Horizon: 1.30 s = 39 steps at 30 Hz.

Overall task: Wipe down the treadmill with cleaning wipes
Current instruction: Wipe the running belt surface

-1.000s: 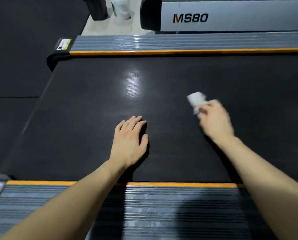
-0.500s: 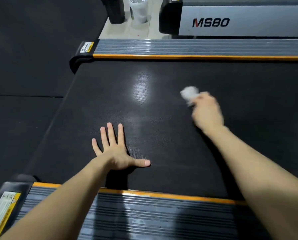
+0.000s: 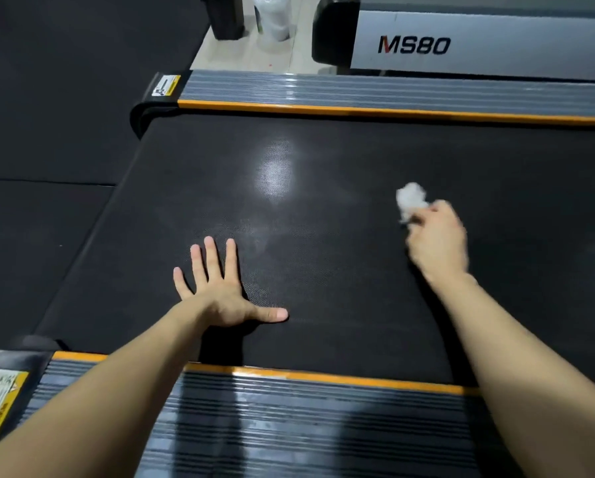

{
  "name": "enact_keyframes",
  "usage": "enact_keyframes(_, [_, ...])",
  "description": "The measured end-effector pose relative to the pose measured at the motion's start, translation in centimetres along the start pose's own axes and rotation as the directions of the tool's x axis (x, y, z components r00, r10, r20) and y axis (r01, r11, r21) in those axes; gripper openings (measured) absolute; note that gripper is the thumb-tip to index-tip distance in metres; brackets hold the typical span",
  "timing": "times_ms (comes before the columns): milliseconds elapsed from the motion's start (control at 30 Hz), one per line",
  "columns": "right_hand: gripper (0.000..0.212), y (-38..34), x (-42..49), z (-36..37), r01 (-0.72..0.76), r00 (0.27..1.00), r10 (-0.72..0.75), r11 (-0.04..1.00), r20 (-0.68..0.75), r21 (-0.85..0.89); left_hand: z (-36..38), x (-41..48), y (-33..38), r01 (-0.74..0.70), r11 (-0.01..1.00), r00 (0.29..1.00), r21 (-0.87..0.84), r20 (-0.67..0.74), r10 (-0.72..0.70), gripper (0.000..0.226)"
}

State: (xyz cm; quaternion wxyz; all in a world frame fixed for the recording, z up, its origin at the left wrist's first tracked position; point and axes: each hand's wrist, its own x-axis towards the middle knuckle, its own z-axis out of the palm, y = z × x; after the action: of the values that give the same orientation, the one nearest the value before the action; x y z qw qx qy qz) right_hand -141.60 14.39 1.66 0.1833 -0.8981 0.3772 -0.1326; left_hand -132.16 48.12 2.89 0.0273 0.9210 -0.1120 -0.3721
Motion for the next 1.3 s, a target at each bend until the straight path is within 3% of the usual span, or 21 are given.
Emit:
enact_keyframes(33, [0.018,1.2,-0.2,-0.6,-0.127,0.991,0.127,0.992,-0.045,-0.009,0.0,0.1,0.0,0.003,1.000,1.000,0.004,-0.005,-0.003,0.187])
enact_keyframes(67, [0.017,1.2,-1.2,-0.5,-0.145,0.988,0.142,0.989,-0.065,-0.034,0.0,0.1,0.0,0.006,1.000,1.000,0.003,-0.009,-0.006,0.187])
enact_keyframes(133, [0.017,-1.6,-5.4,0.7,0.065,0.996,-0.070,0.994,0.051,0.091,-0.1,0.0,0.0,0.004,1.000,1.000,-0.001,-0.020,-0.004,0.187])
enact_keyframes(167, [0.021,-3.7,-8.2,1.3,0.274,0.940,-0.302,0.945,0.155,0.181,0.0,0.0,0.0,0.002,1.000,1.000,0.001,-0.031,-0.002,0.187])
enact_keyframes(233, [0.028,-6.5,-13.3,1.5,0.583,0.652,-0.656,0.754,0.379,0.302,0.1,-0.1,0.1,0.006,1.000,0.998,0.013,-0.060,-0.005,0.189])
enact_keyframes(267, [0.030,-6.7,-14.3,1.0,0.634,0.567,-0.705,0.703,0.426,0.321,0.1,-0.1,0.1,0.011,1.000,0.997,0.020,-0.075,-0.010,0.190])
enact_keyframes(300, [0.031,-5.7,-13.7,0.4,0.625,0.560,-0.701,0.707,0.441,0.330,0.1,-0.2,0.2,0.019,1.000,0.996,0.023,-0.088,-0.016,0.190])
enact_keyframes(367, [0.027,-2.0,-11.0,-1.7,0.512,0.722,-0.555,0.830,0.413,0.222,0.5,-0.8,0.2,0.050,0.999,0.989,0.020,-0.140,-0.047,0.188])
enact_keyframes(433, [0.015,2.6,-8.1,-5.4,0.239,0.918,-0.241,0.970,0.313,0.045,0.8,-1.8,0.3,0.119,0.993,0.966,0.021,-0.232,-0.111,0.182])
enact_keyframes(500, [0.023,8.5,-6.5,-9.2,0.006,0.979,0.015,0.995,0.202,-0.102,1.0,-3.0,1.3,0.162,0.985,0.934,0.059,-0.332,-0.133,0.169])
enact_keyframes(567, [0.004,14.8,-6.4,-13.1,-0.162,0.973,0.196,0.955,0.119,-0.249,1.2,-4.1,3.9,0.081,0.983,0.912,0.164,-0.410,-0.007,0.143])
enact_keyframes(600, [0.013,17.9,-6.2,-14.0,-0.228,0.965,0.254,0.937,0.066,-0.266,1.2,-4.6,5.9,-0.004,0.978,0.905,0.206,-0.415,0.091,0.131])
enact_keyframes(700, [0.019,21.8,-6.5,-14.7,-0.290,0.949,0.310,0.929,0.053,-0.229,2.3,-6.9,14.7,-0.277,0.938,0.890,0.209,-0.313,0.333,0.130])
enact_keyframes(800, [0.027,17.6,-8.6,-15.4,0.013,0.960,0.017,0.994,0.280,-0.105,5.1,-9.3,24.7,-0.435,0.880,0.852,0.191,-0.230,0.470,0.144])
enact_keyframes(867, [0.024,16.5,-9.7,-16.4,0.232,0.864,-0.208,0.973,0.459,0.005,7.1,-10.5,30.6,-0.495,0.841,0.822,0.218,-0.195,0.534,0.149])
enact_keyframes(933, [0.018,19.5,-8.2,-17.3,0.319,0.834,-0.286,0.948,0.473,0.011,8.9,-10.8,35.0,-0.526,0.820,0.808,0.226,-0.167,0.564,0.150])
enact_keyframes(1000, [0.021,24.3,-6.0,-18.5,0.199,0.917,-0.151,0.975,0.369,-0.097,10.7,-11.0,37.8,-0.537,0.808,0.804,0.241,-0.143,0.577,0.148])
enact_keyframes(1067, [0.021,29.8,-4.3,-20.2,-0.049,0.981,0.091,0.969,0.168,-0.242,12.4,-11.4,38.7,-0.532,0.807,0.810,0.257,-0.125,0.573,0.143])
enact_keyframes(1167, [0.024,34.4,-4.1,-22.7,-0.391,0.917,0.399,0.898,-0.001,-0.201,14.2,-12.1,38.6,-0.497,0.822,0.825,0.280,-0.140,0.547,0.136])
enact_keyframes(1233, [0.024,34.0,-4.6,-22.6,-0.428,0.900,0.435,0.893,0.023,-0.137,15.0,-12.5,38.9,-0.464,0.838,0.830,0.288,-0.190,0.525,0.134])
enact_keyframes(1300, [0.028,32.2,-5.5,-21.4,-0.329,0.928,0.337,0.941,0.159,-0.080,15.7,-12.7,39.7,-0.435,0.861,0.844,0.263,-0.215,0.491,0.137])
